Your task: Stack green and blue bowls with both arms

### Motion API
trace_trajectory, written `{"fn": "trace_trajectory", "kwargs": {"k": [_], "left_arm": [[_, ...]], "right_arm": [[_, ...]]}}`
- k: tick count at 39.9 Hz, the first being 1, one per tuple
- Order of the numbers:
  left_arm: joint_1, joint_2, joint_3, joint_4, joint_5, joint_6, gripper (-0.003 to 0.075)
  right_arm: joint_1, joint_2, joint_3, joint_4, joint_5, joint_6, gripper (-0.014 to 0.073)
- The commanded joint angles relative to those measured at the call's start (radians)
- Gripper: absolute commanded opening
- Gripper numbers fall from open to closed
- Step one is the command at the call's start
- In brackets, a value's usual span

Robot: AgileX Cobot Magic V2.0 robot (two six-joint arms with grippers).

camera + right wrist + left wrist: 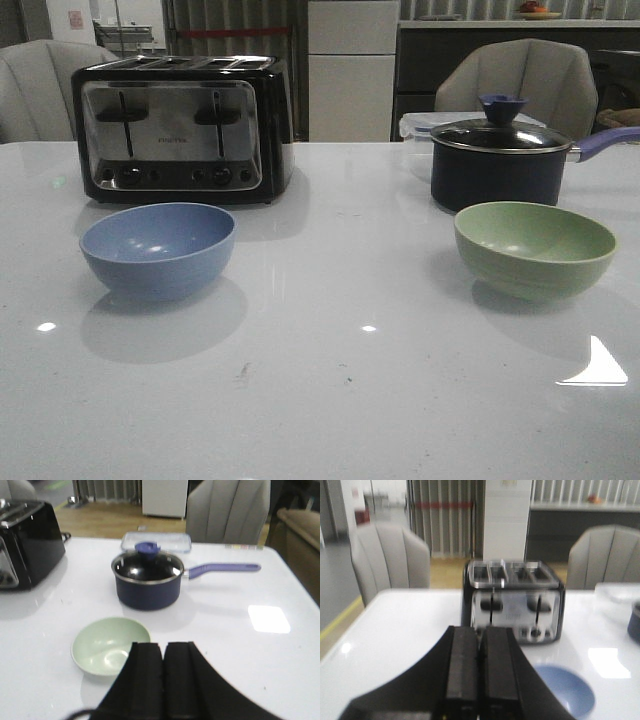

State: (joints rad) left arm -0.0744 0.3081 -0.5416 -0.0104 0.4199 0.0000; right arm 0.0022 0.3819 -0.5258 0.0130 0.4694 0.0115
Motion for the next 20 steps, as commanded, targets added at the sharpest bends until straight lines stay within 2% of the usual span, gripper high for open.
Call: {"fn": "trace_trajectory", "kwargs": {"k": [1, 8, 20], "left_arm": [[0.002, 0.080, -0.034, -0.008, -0.010, -0.009, 0.0093], [0.002, 0.185, -0.030, -0.008, 0.057, -0.009, 0.0093], [0.002, 0.298, -0.030, -0.008, 0.054, -0.009, 0.0094]], "right_arm": [[-0.005, 0.081, -0.037, 0.000, -0.034, -0.002, 0.0057], [-0.005, 0.201, -0.037, 0.000, 0.007, -0.002, 0.0057], [-0.005, 0.357, -0.037, 0.000, 0.008, -0.002, 0.0070]]}}
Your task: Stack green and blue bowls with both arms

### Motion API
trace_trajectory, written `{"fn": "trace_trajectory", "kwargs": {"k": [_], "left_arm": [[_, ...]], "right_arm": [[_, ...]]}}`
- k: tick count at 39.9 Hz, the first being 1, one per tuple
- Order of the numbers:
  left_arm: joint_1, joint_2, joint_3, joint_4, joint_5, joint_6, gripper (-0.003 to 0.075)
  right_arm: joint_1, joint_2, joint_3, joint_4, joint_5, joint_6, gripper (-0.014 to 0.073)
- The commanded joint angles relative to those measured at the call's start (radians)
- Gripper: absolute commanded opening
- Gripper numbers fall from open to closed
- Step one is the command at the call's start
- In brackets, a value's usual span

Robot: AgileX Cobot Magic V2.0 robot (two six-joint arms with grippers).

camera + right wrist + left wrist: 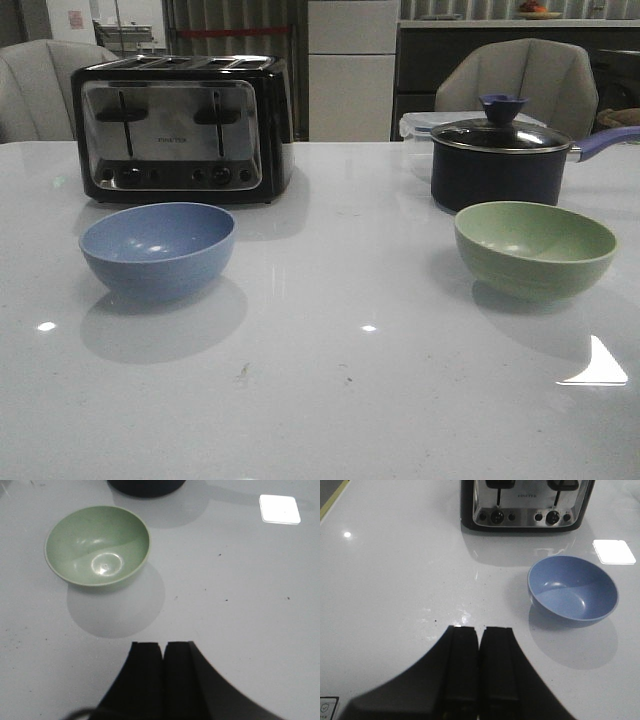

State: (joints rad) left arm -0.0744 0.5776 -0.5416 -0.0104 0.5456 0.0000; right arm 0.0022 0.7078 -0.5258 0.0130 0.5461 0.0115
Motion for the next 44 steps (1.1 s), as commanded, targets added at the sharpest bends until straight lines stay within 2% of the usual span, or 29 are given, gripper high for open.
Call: {"fn": "trace_trajectory", "kwargs": {"k": [1, 4, 5, 11, 13, 18, 23, 29, 40, 44], "left_arm": [[0.002, 0.035, -0.030, -0.008, -0.071, -0.009, 0.0098], [0.002, 0.052, -0.030, -0.008, -0.071, -0.009, 0.0146], [0.002, 0.060, -0.030, -0.008, -0.071, -0.009, 0.0171], [0.002, 0.084, -0.030, -0.008, -0.082, -0.009, 0.0433], [0.002, 0.089, -0.030, -0.008, -0.082, -0.009, 0.0479], [0.002, 0.100, -0.030, -0.008, -0.082, -0.009, 0.0475], [0.002, 0.100, -0.030, -0.008, -0.082, -0.009, 0.0475], [0.002, 0.100, -0.030, -0.008, -0.082, -0.009, 0.0475], [0.002, 0.100, -0.030, -0.008, -0.080, -0.009, 0.0475], [0.002, 0.100, -0.030, -0.008, -0.080, -0.009, 0.0475]], "right_arm": [[-0.005, 0.042, -0.037, 0.000, -0.069, -0.002, 0.0085], [-0.005, 0.068, -0.037, 0.000, -0.075, -0.002, 0.0187], [-0.005, 0.081, -0.037, 0.000, -0.080, -0.002, 0.0244], [-0.005, 0.154, -0.038, 0.000, -0.144, -0.002, 0.0537], [-0.006, 0.201, -0.050, 0.000, -0.169, -0.002, 0.0577], [-0.042, 0.363, -0.155, 0.014, -0.146, -0.002, 0.0580], [-0.085, 0.554, -0.302, 0.058, -0.059, -0.002, 0.0580], [-0.088, 0.751, -0.467, 0.103, 0.028, -0.017, 0.0580], [-0.088, 1.001, -0.685, 0.291, 0.157, -0.168, 0.0580], [-0.088, 1.072, -0.740, 0.310, 0.166, -0.179, 0.0574]]}}
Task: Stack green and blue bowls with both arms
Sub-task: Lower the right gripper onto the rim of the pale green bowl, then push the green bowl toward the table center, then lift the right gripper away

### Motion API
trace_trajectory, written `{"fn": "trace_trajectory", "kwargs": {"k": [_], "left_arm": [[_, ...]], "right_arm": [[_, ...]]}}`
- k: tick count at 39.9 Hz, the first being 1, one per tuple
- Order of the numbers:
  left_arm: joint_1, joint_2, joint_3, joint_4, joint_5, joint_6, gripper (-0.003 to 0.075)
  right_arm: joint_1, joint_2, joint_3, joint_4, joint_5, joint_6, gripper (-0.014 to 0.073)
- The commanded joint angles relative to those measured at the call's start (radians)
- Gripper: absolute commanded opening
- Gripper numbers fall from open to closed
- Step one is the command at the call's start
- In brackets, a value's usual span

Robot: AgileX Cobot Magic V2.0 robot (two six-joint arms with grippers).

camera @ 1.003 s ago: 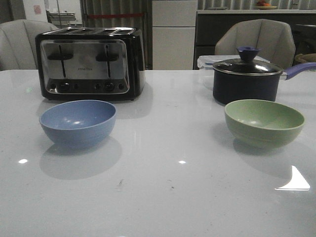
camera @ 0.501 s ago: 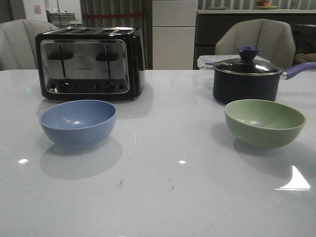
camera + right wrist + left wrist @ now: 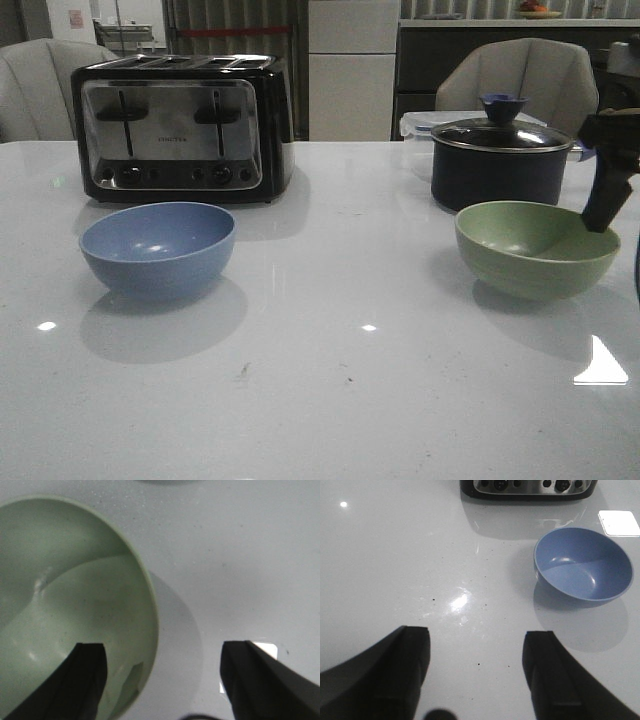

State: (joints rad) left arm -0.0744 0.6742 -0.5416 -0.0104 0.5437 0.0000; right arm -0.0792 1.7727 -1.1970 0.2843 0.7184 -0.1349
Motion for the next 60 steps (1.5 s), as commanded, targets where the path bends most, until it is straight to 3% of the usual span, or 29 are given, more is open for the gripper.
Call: {"fn": "trace_trajectory", "kwargs": {"k": [1, 5, 15, 20, 25, 30, 44, 55, 60], "left_arm": [[0.002, 0.004, -0.030, -0.008, -0.078, -0.009, 0.0475], [0.002, 0.004, -0.030, -0.008, -0.078, -0.009, 0.0475], [0.002, 0.004, -0.030, -0.008, -0.078, -0.009, 0.0475], [0.002, 0.004, -0.030, -0.008, -0.078, -0.009, 0.0475], [0.002, 0.004, -0.030, -0.008, -0.078, -0.009, 0.0475], [0.002, 0.004, -0.030, -0.008, -0.078, -0.009, 0.0475], [0.002, 0.004, -0.030, -0.008, -0.078, -0.009, 0.0475], [0.002, 0.004, -0.030, -0.008, -0.078, -0.009, 0.0475], [0.002, 0.004, -0.030, -0.008, -0.078, -0.009, 0.0475]], "right_arm": [[-0.006, 0.020, -0.078, 0.039, -0.006, -0.033, 0.0566], [-0.006, 0.063, -0.113, 0.039, 0.009, -0.033, 0.0502], [-0.006, 0.074, -0.124, 0.039, 0.030, -0.035, 0.0207], [0.004, 0.044, -0.124, 0.039, 0.052, -0.057, 0.0137], [0.050, -0.029, -0.124, 0.039, 0.063, -0.067, 0.0129], [0.173, -0.093, -0.124, 0.039, 0.080, -0.070, 0.0129], [0.468, -0.027, -0.124, 0.039, 0.068, -0.070, 0.0129], [0.522, 0.053, -0.124, 0.039, 0.051, -0.070, 0.0140], [0.522, 0.059, -0.124, 0.026, 0.047, -0.070, 0.0262]]}}
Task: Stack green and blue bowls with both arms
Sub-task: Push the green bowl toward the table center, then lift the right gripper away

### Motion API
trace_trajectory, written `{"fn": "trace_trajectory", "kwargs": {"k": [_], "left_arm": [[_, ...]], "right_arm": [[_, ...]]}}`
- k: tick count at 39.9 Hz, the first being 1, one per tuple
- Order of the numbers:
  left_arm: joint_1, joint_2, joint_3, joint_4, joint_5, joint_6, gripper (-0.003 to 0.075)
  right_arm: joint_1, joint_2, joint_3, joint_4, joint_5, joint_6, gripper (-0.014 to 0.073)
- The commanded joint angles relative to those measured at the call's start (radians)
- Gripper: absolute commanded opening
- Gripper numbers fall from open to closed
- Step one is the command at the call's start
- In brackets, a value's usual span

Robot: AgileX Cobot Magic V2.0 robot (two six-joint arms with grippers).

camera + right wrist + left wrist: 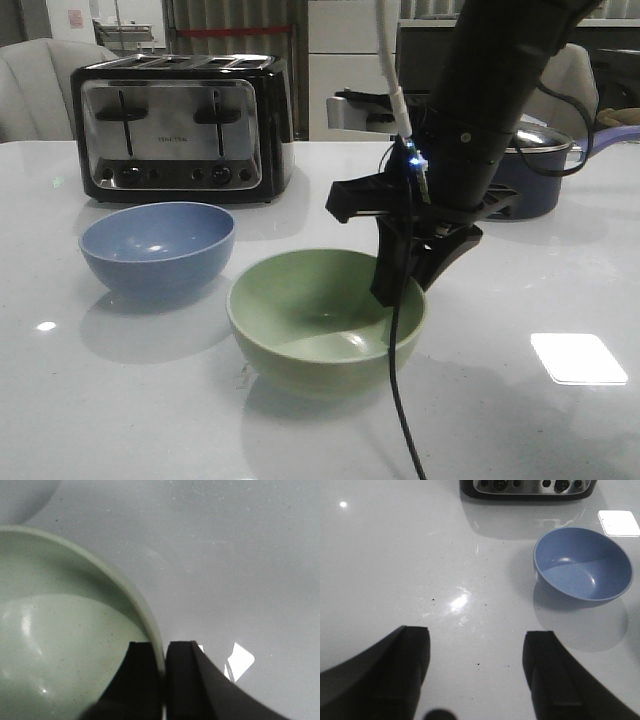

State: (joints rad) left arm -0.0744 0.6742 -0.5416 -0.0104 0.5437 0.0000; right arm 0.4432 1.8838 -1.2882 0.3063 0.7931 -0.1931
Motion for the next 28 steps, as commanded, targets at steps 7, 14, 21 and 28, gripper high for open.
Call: {"fn": "trace_trajectory", "kwargs": {"k": [7, 14, 21, 28], "left_arm": [[0.002, 0.004, -0.030, -0.008, -0.082, -0.009, 0.0475], [0.002, 0.004, -0.030, -0.008, -0.082, -0.009, 0.0475], [0.002, 0.004, -0.030, -0.008, -0.082, -0.009, 0.0475], [0.002, 0.004, -0.030, -0.008, -0.082, -0.009, 0.0475]], "right_arm": [[-0.002, -0.057, -0.032, -0.028, -0.031, -0.012, 0.0432], [0.000, -0.152, -0.012, -0.028, -0.039, -0.012, 0.0426], [0.001, -0.336, 0.093, -0.028, -0.094, -0.031, 0.0426], [0.001, -0.555, 0.252, -0.028, -0.172, -0.079, 0.0426]]}}
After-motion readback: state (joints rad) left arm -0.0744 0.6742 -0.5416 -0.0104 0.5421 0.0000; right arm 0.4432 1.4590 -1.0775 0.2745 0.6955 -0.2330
